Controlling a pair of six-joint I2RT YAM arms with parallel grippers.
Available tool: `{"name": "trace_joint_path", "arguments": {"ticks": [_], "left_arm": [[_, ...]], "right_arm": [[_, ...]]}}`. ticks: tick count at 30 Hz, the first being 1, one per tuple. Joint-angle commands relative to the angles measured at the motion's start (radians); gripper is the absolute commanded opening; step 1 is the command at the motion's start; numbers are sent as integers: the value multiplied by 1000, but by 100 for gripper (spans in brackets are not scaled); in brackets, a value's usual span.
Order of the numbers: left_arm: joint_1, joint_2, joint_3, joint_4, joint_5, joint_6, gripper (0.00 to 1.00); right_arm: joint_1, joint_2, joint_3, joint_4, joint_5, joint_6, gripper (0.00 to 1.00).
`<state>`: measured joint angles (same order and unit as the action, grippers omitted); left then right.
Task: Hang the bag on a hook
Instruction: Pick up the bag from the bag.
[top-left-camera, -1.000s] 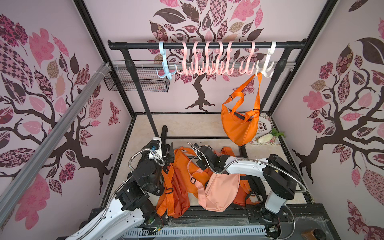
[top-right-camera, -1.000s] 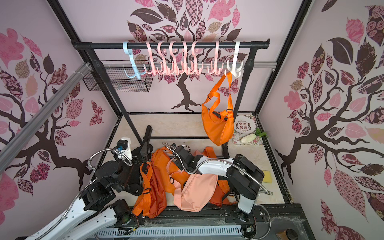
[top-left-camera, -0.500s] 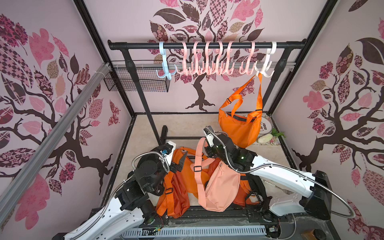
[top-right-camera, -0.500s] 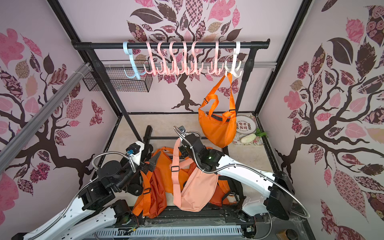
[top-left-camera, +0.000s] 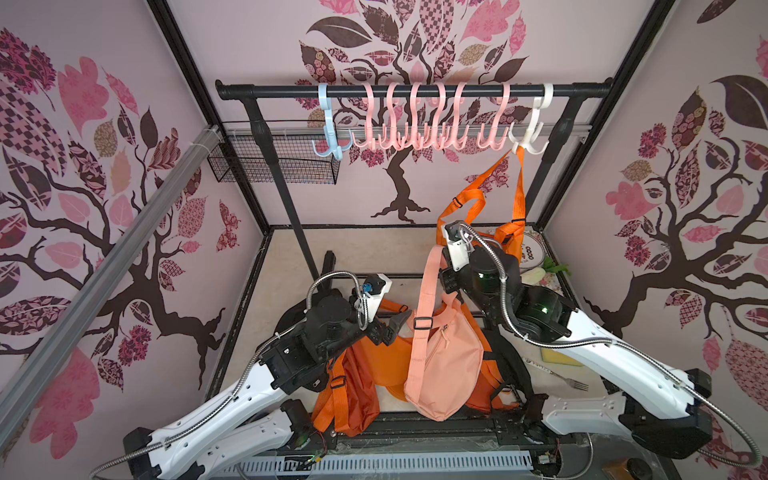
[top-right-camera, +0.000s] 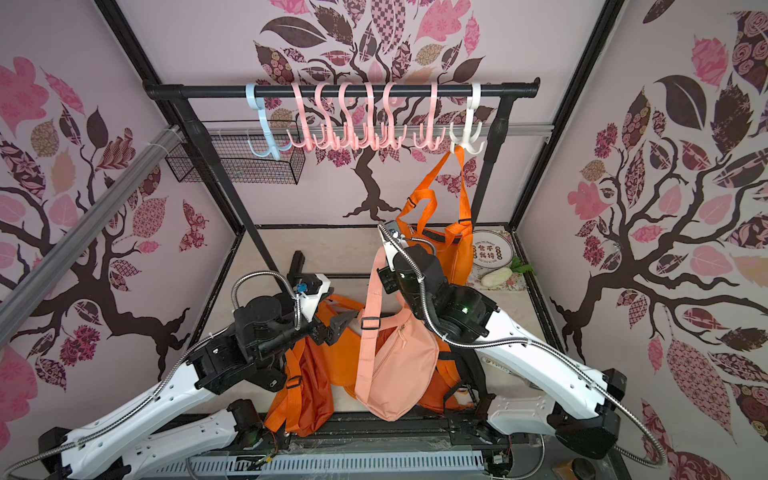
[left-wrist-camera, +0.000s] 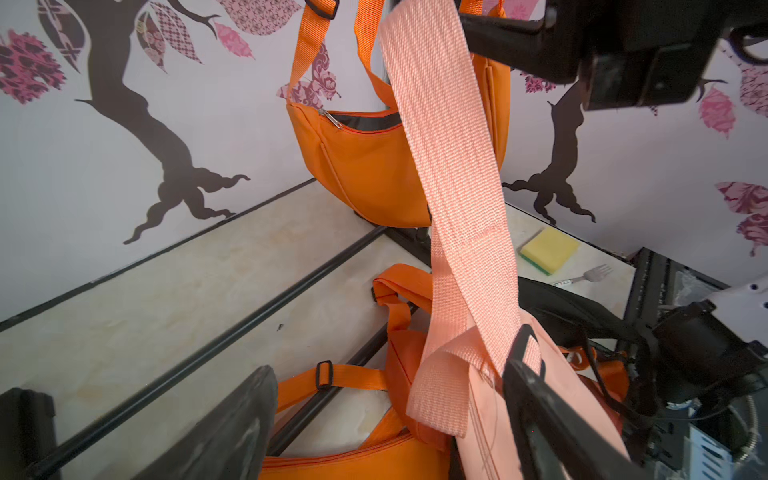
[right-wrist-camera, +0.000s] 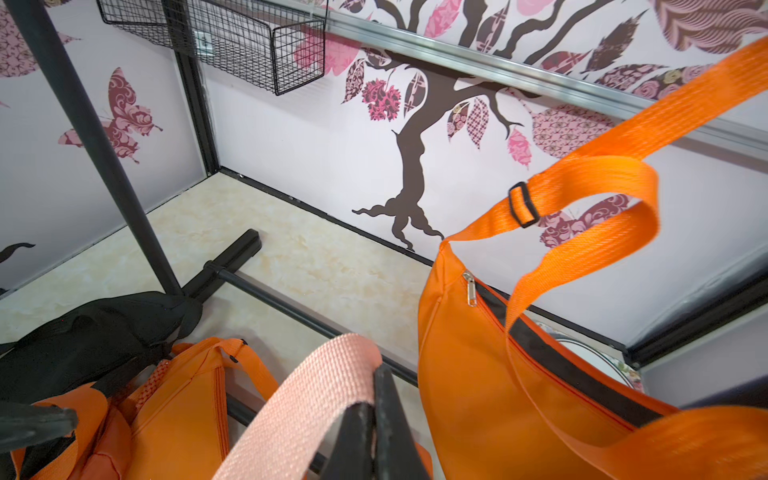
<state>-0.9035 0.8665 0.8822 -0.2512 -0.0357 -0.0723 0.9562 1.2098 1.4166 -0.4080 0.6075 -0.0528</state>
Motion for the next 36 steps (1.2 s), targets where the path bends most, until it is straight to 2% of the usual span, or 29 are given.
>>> {"name": "trace_joint_path", "arguments": {"ticks": [1,5,13,20,26,32,35,36], "left_arm": [[-10,8,101,83,92,-68,88],[-23,47,144,102,127,-77,88],[-61,146,223,86,130,-42,88],[-63,246,260,41,10,-21,86],[-79,322,329,49,18,-35,85],[-118,357,366,69,-21,-37,85],[-126,379,364,51,-49,-32,81],[-126,382,357,45,-55,-32,75]], "right_arm": [[-1,-25,60,-64,64,-8,0],[-2,-35,102,-90,60,5,0],[-1,-30,155,-129,52,23,0],[-2,-54,193,-172,17,51,0],[-2,-58,198,-189,9,53,0],[-2,-58,192,-187,16,52,0],[-2,-59,208,-201,21,52,0],[-2,-61,218,-208,20,51,0]]}}
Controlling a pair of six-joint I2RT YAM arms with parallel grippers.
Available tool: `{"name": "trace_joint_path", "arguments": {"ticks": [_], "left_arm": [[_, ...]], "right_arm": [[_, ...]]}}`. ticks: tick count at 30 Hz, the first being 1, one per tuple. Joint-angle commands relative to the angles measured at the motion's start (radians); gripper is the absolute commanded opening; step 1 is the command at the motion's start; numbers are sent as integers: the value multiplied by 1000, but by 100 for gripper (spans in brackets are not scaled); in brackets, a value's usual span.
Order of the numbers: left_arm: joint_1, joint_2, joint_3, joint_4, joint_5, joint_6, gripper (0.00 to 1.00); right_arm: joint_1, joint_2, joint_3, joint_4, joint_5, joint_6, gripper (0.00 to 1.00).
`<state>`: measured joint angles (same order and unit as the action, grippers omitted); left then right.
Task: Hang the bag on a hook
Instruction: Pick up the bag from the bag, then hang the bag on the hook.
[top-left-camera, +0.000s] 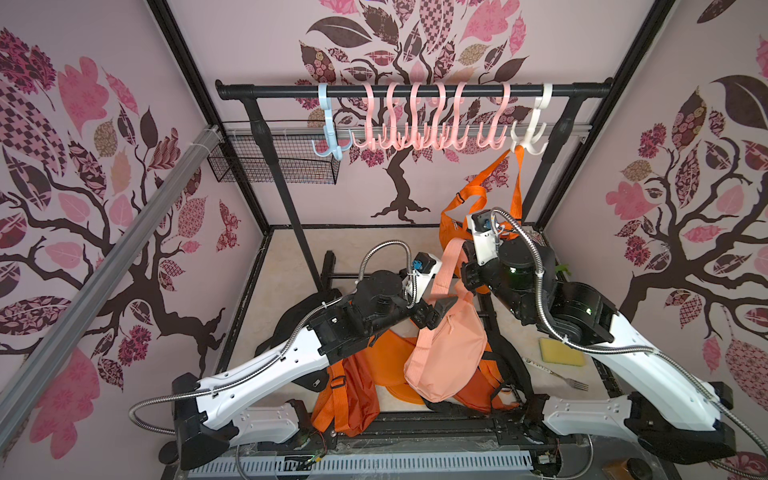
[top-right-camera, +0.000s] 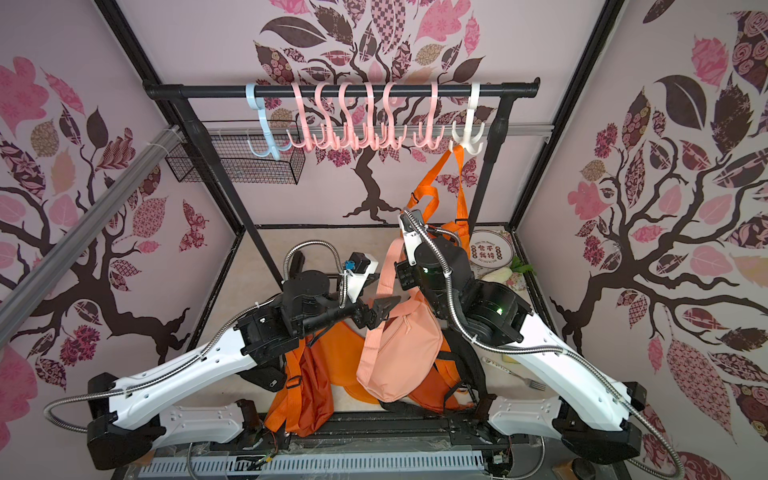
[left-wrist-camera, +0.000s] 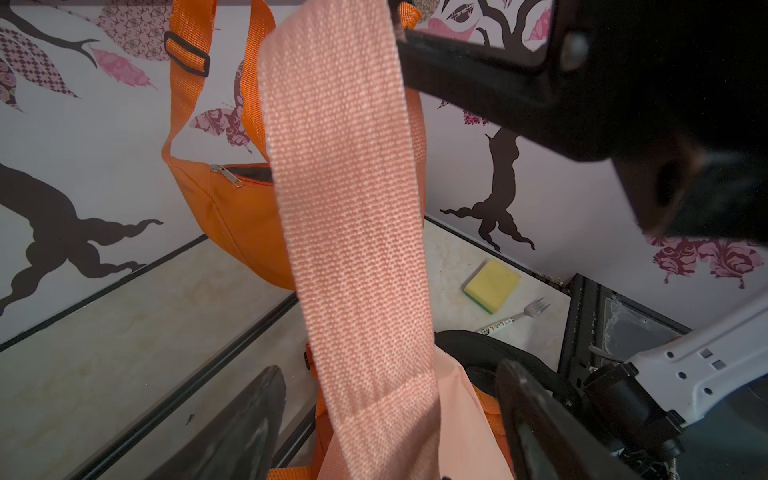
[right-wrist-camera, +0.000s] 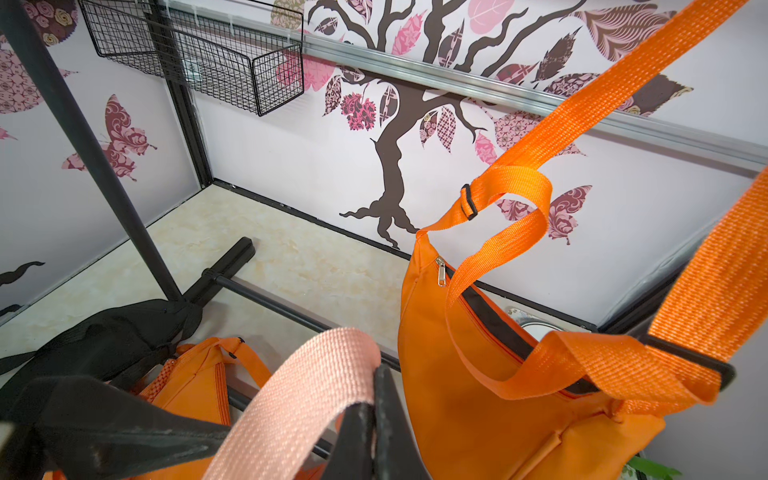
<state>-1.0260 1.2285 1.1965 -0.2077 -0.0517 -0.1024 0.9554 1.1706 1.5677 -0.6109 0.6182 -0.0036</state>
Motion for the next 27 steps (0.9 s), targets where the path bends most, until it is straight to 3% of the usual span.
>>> {"name": "trace_joint_path", "arguments": {"ticks": [1,10,17,20,23,27], "left_arm": [[-3,21,40,1,-47,4,71],[-2,58,99,-24,-91,34,30],[9,25,196,-110,-122,91,0],[24,49,297,-176,-122,122,0],[67,89,420,-225,-96,128,0],[119,194,633,-311,-67,133,0]], "right_arm": [[0,-25,73,-10,5,3,0],[-1,-53,101,-47,-25,23,0],[-5,-114,19,-21,101,-31,0],[-58,-135,-3,-1,67,-28,0],[-183,-124,41,-7,-70,24,0],[-197,-76,150,31,-93,39,0]]}}
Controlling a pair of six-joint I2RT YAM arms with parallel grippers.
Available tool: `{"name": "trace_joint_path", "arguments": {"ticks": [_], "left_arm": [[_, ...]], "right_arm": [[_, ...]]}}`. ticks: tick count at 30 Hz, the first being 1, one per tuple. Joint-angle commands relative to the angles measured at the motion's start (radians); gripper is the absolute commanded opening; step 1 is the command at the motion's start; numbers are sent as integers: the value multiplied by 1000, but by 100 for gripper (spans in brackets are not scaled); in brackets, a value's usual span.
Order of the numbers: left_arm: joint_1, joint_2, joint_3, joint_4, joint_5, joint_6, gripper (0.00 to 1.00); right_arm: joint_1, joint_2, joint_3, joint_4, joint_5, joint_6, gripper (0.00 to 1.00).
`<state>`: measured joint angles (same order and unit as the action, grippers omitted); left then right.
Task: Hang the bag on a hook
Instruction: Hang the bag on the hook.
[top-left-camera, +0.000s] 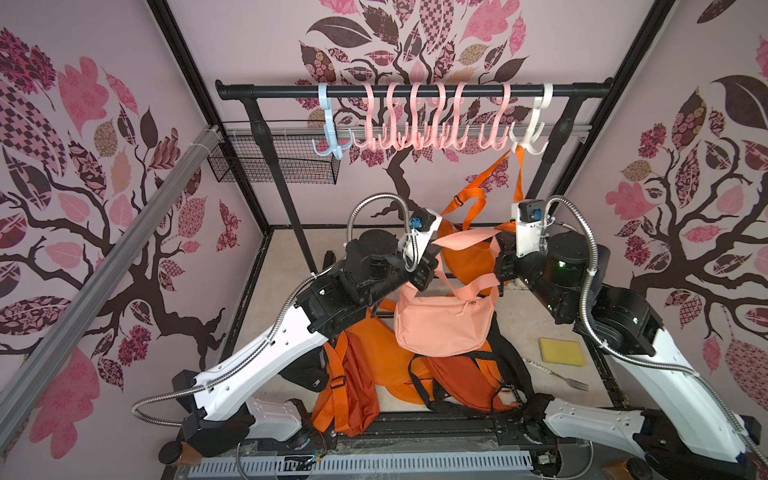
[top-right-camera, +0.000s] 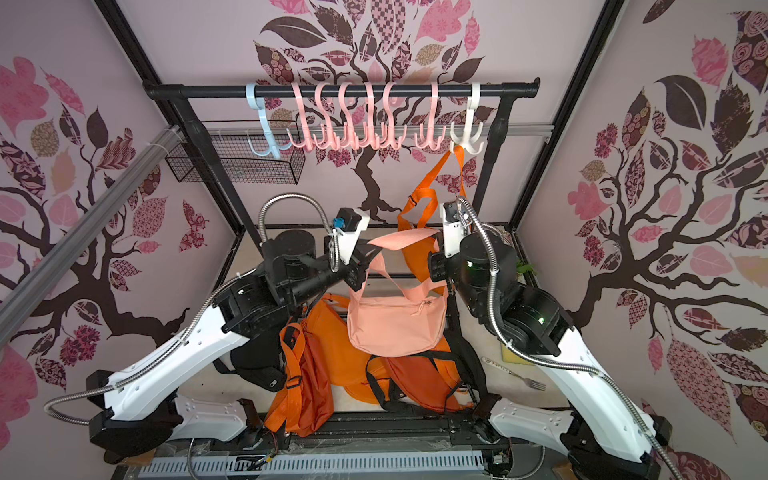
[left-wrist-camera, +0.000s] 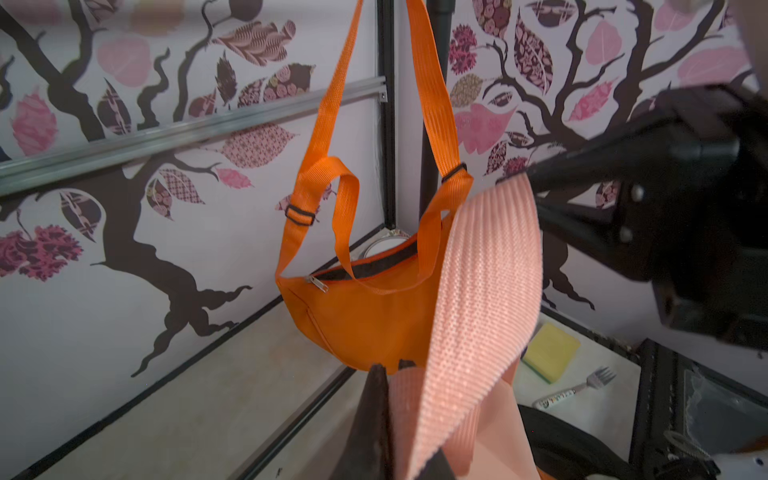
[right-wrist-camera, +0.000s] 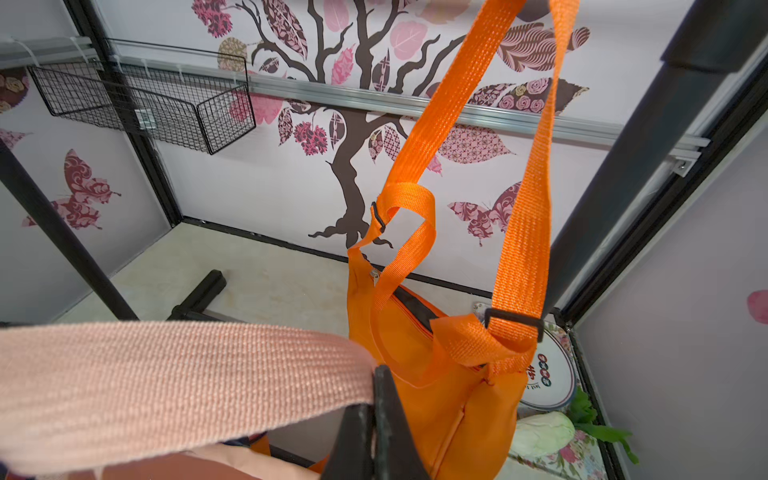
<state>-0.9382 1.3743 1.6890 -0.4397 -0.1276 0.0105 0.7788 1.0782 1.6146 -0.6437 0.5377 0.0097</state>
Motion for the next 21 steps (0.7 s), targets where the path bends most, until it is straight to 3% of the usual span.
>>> {"name": "trace_joint_path", "arguments": {"ticks": [1,15,21], "left_arm": [[33,74,187,-92,15,27,0],[52,460,828,-214,6,35,0],[53,515,868,-186,15,31,0]], "right_arm": [[-21,29,133,76,-16,27,0],[-23,371,747,128,24,-105,0],[-32,468,890,167,-4,-139,0]]}}
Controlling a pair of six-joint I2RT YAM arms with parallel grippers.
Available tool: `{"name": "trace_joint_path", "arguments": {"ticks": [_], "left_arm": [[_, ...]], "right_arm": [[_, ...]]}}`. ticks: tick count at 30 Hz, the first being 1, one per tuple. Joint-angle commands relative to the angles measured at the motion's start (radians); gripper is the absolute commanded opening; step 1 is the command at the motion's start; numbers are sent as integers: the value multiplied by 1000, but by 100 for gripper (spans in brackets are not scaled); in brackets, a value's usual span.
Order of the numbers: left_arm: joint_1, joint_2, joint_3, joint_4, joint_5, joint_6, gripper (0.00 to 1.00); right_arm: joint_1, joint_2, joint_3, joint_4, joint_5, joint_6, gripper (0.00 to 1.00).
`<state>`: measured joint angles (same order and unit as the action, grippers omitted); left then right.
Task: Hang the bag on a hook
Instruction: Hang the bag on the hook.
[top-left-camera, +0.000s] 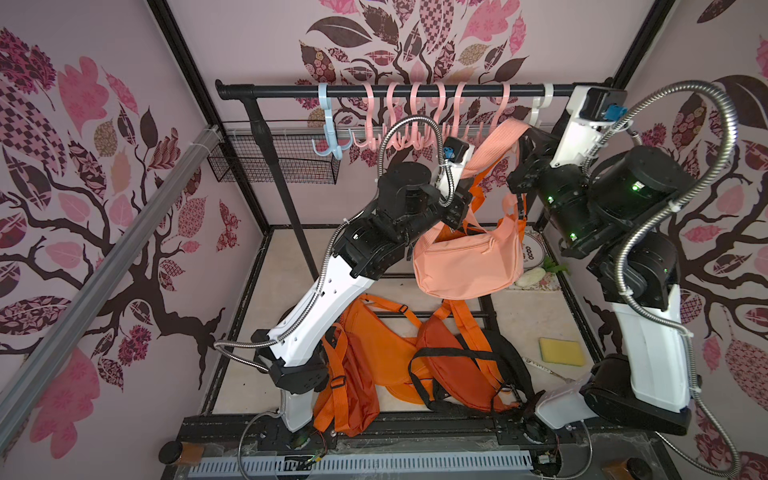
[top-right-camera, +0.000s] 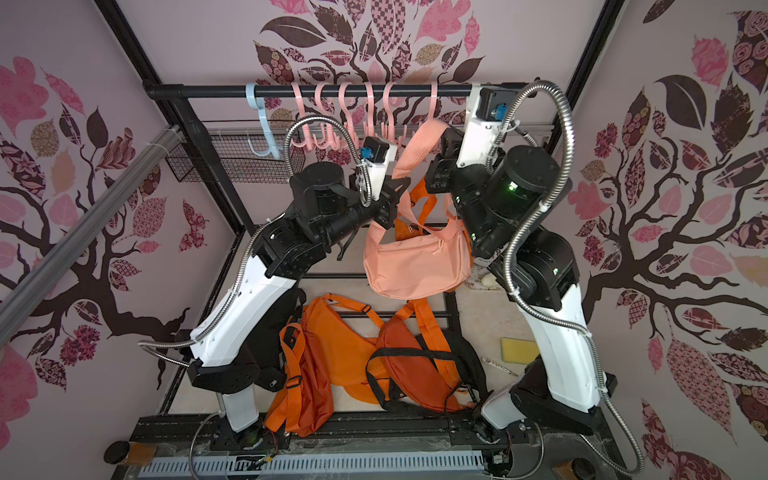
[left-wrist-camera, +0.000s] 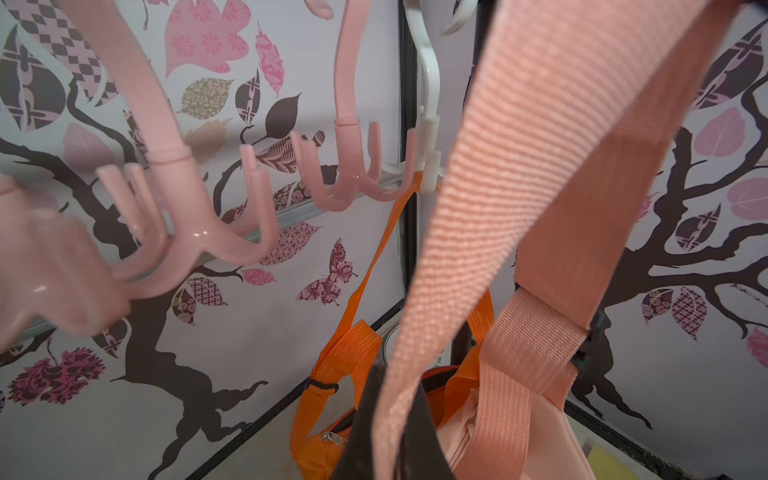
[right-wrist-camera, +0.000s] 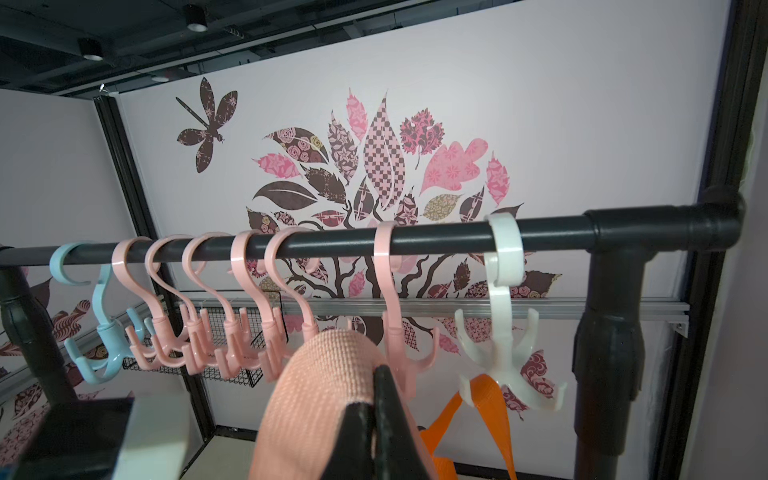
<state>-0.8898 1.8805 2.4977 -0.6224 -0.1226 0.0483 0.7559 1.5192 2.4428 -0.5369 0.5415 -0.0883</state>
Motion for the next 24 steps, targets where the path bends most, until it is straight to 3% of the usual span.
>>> {"name": "trace_joint_path", "arguments": {"ticks": [1,6,10,18,24], "left_arm": [[5,14,60,-2,9,-4,0],[14,36,66,10,-14,9,0],[16,56,85,10,-27,16,0],[29,68,71,42,-19,18,0],[51,100,95,24,-3,6,0]], "right_arm": [[-11,36,73,62,-19,-40,0],[-34,85,140,80,-55,-48,0],[-210,107,179,24,-221,127,0],[-229,130,172,47,-231,101,0],[-295,169,167,-5,-330,169,0]]}}
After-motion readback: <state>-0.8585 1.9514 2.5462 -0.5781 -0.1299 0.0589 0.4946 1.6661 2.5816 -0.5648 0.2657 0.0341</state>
